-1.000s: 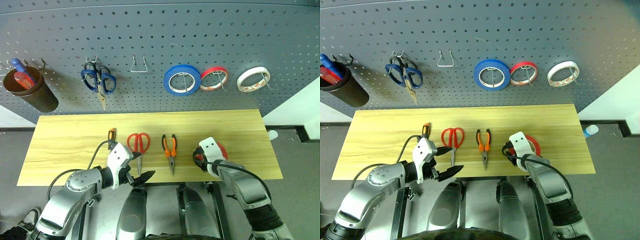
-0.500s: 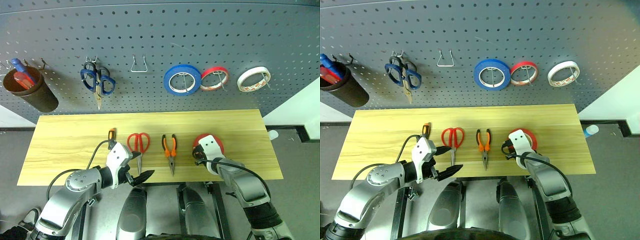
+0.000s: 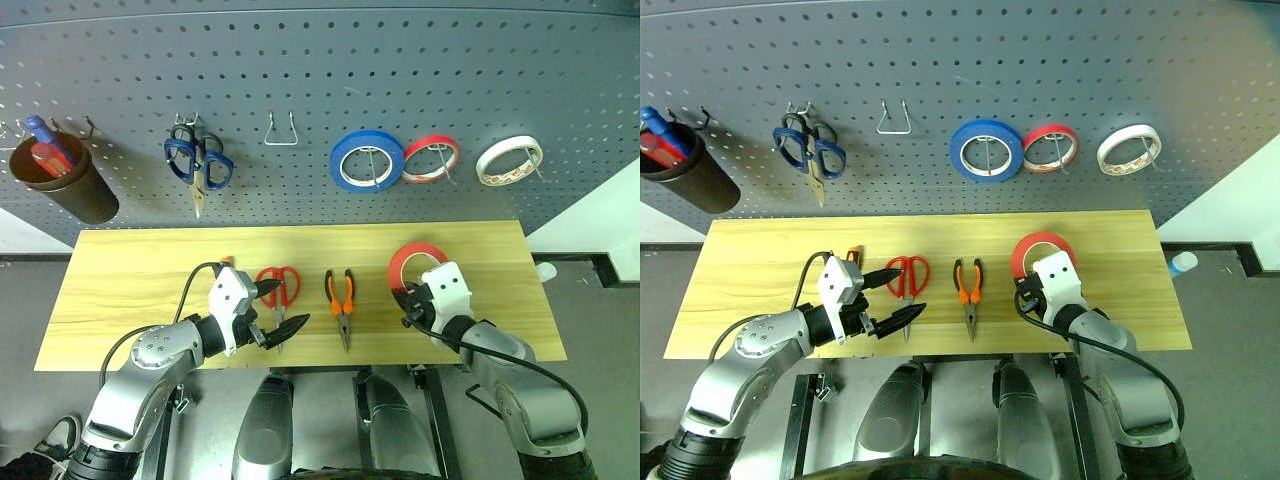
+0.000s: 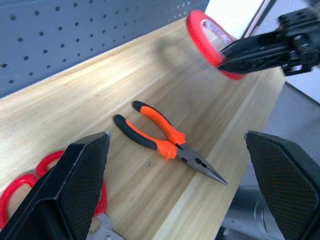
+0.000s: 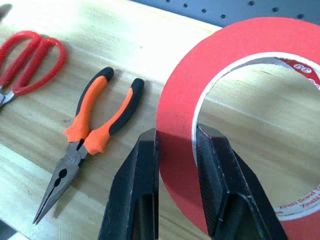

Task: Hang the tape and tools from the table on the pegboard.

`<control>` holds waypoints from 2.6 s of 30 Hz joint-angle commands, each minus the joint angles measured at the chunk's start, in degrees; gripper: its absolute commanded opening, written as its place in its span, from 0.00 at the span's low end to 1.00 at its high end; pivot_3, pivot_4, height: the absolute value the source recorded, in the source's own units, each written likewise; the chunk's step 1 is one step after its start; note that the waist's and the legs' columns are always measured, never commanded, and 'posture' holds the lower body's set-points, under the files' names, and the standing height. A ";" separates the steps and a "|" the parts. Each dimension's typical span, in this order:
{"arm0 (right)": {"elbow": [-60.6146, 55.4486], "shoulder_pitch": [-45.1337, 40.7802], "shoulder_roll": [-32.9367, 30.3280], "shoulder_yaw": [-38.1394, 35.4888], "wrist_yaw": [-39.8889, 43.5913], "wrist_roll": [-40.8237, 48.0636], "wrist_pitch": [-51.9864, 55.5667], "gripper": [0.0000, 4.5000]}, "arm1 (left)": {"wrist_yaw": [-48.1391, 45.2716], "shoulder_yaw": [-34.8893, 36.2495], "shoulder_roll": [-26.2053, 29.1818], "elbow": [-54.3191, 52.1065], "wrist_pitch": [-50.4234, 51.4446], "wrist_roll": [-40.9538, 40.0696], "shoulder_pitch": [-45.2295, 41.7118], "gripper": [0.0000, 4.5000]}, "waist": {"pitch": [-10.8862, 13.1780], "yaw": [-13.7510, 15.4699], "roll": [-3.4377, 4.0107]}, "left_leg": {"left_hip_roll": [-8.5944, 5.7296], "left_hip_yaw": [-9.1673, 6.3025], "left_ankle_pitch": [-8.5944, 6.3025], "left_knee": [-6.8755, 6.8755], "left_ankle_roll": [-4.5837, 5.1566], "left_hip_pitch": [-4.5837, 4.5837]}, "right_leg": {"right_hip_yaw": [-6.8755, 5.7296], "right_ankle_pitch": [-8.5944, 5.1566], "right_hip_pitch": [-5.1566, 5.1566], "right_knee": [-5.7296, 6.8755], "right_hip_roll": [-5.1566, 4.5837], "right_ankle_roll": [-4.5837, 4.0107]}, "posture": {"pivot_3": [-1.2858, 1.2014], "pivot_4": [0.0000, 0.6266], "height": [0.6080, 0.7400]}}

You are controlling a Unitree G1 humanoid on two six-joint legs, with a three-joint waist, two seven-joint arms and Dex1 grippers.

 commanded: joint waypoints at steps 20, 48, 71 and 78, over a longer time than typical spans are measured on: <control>-19.74 -8.94 4.33 -6.85 -7.18 13.85 -5.22 0.15 | -5.78 -0.13 -7.20 6.92 -21.45 0.80 -2.24 1.00 | -4.02 -2.02 -0.28 | 0.00 0.02 0.03 0.08 -0.04 0.47 | -0.04 0.06 0.55 0.01 -0.01 -0.13 | 0.61 0.21 0.52; 1.93 -16.64 4.70 -1.52 -7.96 4.59 -10.05 0.15 | -3.18 -0.13 -4.45 4.44 -19.75 1.25 -1.39 1.00 | -4.22 -1.68 -0.29 | 0.00 0.02 0.02 0.03 -0.02 1.05 | -0.04 0.05 0.98 0.06 0.00 -0.14 | 0.64 0.23 0.52; 27.38 -25.13 9.35 2.32 -4.97 -1.77 -25.70 0.15 | -1.74 0.21 -3.81 2.66 -18.60 1.23 -1.29 1.00 | -4.24 -1.70 -0.30 | 0.00 0.02 0.02 0.03 -0.02 1.11 | -0.04 0.06 0.98 0.18 0.01 -0.14 | 0.65 0.24 0.52; 35.06 -29.05 11.25 3.22 -4.28 -3.61 -30.18 0.15 | -0.93 0.65 -3.45 1.39 -17.85 0.97 -0.96 1.00 | -4.24 -1.75 -0.29 | 0.00 0.02 0.02 0.03 -0.02 1.14 | -0.04 0.06 0.96 0.27 0.02 -0.14 | 0.66 0.24 0.52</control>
